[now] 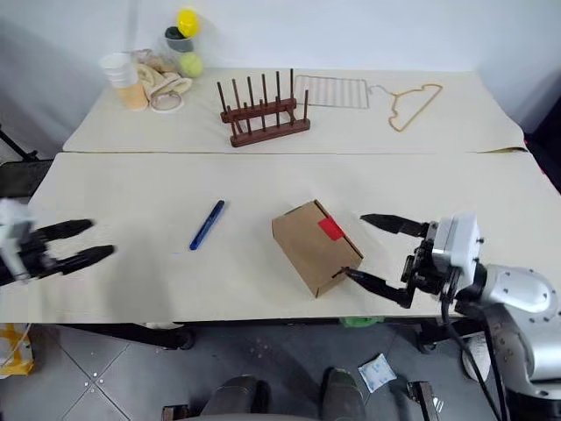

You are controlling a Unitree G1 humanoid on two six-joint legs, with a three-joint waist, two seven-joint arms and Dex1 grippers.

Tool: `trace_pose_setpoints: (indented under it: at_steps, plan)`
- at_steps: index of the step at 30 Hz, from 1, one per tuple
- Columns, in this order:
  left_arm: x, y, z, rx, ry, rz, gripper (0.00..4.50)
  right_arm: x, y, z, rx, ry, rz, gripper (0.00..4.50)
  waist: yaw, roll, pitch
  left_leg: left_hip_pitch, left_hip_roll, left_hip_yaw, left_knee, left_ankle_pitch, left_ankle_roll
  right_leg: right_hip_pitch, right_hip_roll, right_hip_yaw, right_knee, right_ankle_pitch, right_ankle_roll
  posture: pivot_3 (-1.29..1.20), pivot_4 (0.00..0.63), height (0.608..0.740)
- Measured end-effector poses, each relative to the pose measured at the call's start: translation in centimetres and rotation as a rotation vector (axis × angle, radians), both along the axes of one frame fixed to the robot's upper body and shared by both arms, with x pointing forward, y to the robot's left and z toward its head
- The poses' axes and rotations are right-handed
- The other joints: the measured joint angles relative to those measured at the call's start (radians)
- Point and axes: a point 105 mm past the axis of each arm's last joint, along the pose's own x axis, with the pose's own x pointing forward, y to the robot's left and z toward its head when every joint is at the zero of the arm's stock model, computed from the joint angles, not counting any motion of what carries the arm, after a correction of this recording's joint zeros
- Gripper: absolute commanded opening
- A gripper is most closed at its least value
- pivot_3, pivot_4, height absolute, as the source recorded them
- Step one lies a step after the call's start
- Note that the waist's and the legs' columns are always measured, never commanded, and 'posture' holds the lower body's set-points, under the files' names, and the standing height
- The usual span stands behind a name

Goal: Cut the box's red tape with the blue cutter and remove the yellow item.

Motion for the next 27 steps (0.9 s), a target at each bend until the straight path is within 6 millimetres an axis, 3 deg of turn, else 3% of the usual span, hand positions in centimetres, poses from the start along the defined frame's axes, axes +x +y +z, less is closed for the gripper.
trace_pose_setpoints:
  at_steps: [4, 6, 9, 12, 14, 18, 22, 27]
  plan:
    - [-3.5, 2.5, -0.6, 0.006, 0.062, 0.085, 4.46, -0.8, 1.8, 0.7, 0.009, -0.104, 0.064, 4.50, 0.008, 0.000, 0.000, 0.000, 0.001, 0.001, 0.000, -0.001, 0.000, 0.000, -0.001, 0.001, -0.001, 0.001, -0.001, 0.00, 0.150, 0.740]
    - [-4.1, 2.7, -0.8, -0.002, 0.080, 0.096, 4.46, -0.7, 1.8, 0.9, 0.005, -0.123, 0.064, 4.50, 0.011, 0.000, 0.000, 0.000, 0.001, 0.000, -0.001, -0.001, 0.000, -0.001, 0.000, 0.000, -0.001, 0.001, -0.001, 0.00, 0.150, 0.740]
    - [-4.0, -0.3, -1.0, -0.021, 0.084, 0.005, 4.46, -0.7, 1.3, 0.9, -0.034, -0.140, 0.062, 4.50, 0.019, 0.001, 0.000, 0.000, 0.001, -0.001, 0.000, -0.001, 0.000, 0.001, -0.001, 0.000, -0.002, 0.002, -0.001, 0.00, 0.150, 0.740]
    - [-1.7, -5.9, -1.0, -0.065, 0.024, -0.092, 4.46, -0.5, 0.3, 0.8, -0.077, -0.133, 0.044, 4.50, 0.020, 0.001, 0.000, 0.000, 0.000, -0.001, 0.000, -0.001, 0.001, 0.002, -0.002, 0.001, -0.003, 0.003, -0.002, 0.00, 0.150, 0.740]
    - [0.1, -9.3, -1.4, -0.105, -0.001, -0.077, 4.46, -0.4, -0.2, 0.9, -0.096, -0.134, 0.027, 4.50, 0.015, 0.001, 0.000, 0.000, 0.001, 0.000, 0.000, -0.001, 0.000, 0.001, -0.001, 0.001, -0.003, 0.003, -0.002, 0.00, 0.150, 0.740]
    - [1.9, -14.6, -3.1, -0.193, 0.028, -0.035, 4.46, -0.5, -0.4, 0.6, -0.102, -0.111, 0.017, 4.50, 0.000, 0.001, 0.000, 0.001, 0.003, 0.003, -0.001, -0.001, -0.001, -0.001, 0.003, 0.002, -0.001, 0.003, -0.002, 0.00, 0.150, 0.740]
    - [3.4, -16.4, -3.4, -0.231, 0.034, 0.073, 4.46, -0.5, -0.4, 0.6, -0.100, -0.108, 0.010, 4.50, -0.004, 0.001, 0.000, 0.001, 0.002, 0.004, 0.000, -0.001, -0.001, -0.001, 0.003, 0.002, -0.001, 0.003, -0.002, 0.00, 0.150, 0.740]
    - [4.2, -18.0, -4.9, -0.099, 0.082, 0.110, 4.46, -0.6, -0.1, 0.7, -0.096, -0.104, 0.001, 4.50, 0.010, 0.001, 0.000, 0.001, 0.002, 0.004, 0.000, -0.001, -0.001, 0.000, 0.003, 0.002, -0.003, 0.003, -0.002, 0.00, 0.150, 0.740]
